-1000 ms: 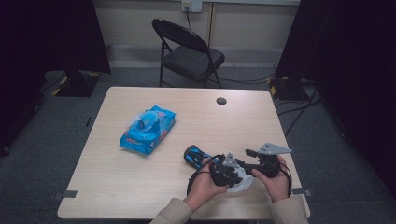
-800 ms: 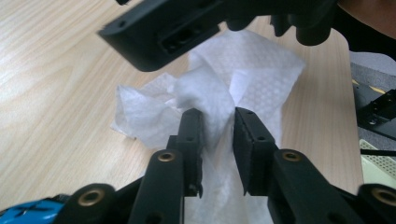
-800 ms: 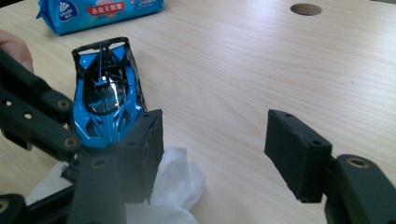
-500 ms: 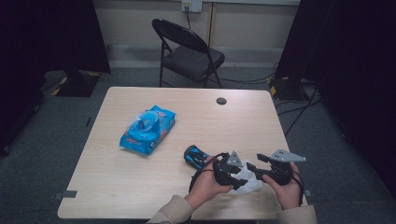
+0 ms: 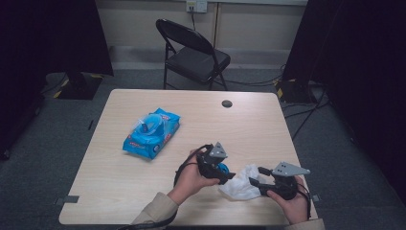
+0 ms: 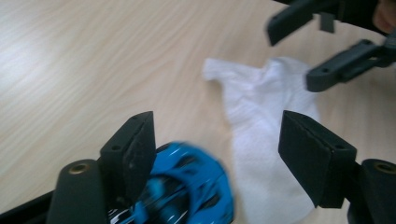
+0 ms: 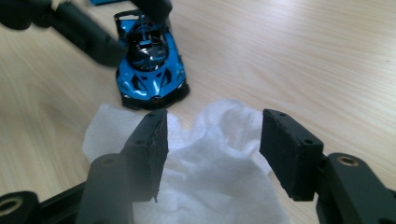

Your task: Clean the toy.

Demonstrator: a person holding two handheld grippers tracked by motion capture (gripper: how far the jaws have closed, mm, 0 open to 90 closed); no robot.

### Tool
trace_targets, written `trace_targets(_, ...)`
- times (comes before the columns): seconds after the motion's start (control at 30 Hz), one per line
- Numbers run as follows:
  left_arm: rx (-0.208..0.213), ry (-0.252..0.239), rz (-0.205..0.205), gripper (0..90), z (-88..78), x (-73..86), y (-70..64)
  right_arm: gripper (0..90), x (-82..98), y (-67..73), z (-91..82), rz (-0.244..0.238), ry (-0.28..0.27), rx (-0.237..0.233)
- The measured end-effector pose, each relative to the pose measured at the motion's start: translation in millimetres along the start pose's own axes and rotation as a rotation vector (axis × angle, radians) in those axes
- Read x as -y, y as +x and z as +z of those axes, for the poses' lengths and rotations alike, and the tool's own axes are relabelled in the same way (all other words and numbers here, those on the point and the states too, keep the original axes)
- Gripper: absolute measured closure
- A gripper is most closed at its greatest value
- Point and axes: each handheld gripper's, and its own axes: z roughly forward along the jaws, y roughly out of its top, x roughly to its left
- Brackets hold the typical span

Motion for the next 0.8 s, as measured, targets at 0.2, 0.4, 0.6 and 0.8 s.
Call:
trace_targets(0.2,-0.054,0.033,-0.018,20.7,-13.1,16.5,20.0,42.5,7.1,7.8,9.6,-0.013,0.034,-0.034)
trace_targets(0.4,-0.068,0.033,-0.044,18.8,-20.4,27.8,35.0,42.7,10.2,14.2,13.1,-0.033,0.041,-0.049)
trace_targets(0.6,-0.063,0.054,-0.006,19.9,-17.7,31.4,39.0,42.8,3.0,18.3,2.1,-0.035,-0.002,-0.040)
trace_targets(0.8,-0.063,0.080,0.018,23.3,-11.0,32.1,37.8,44.1,7.4,26.8,9.3,-0.055,0.039,-0.054)
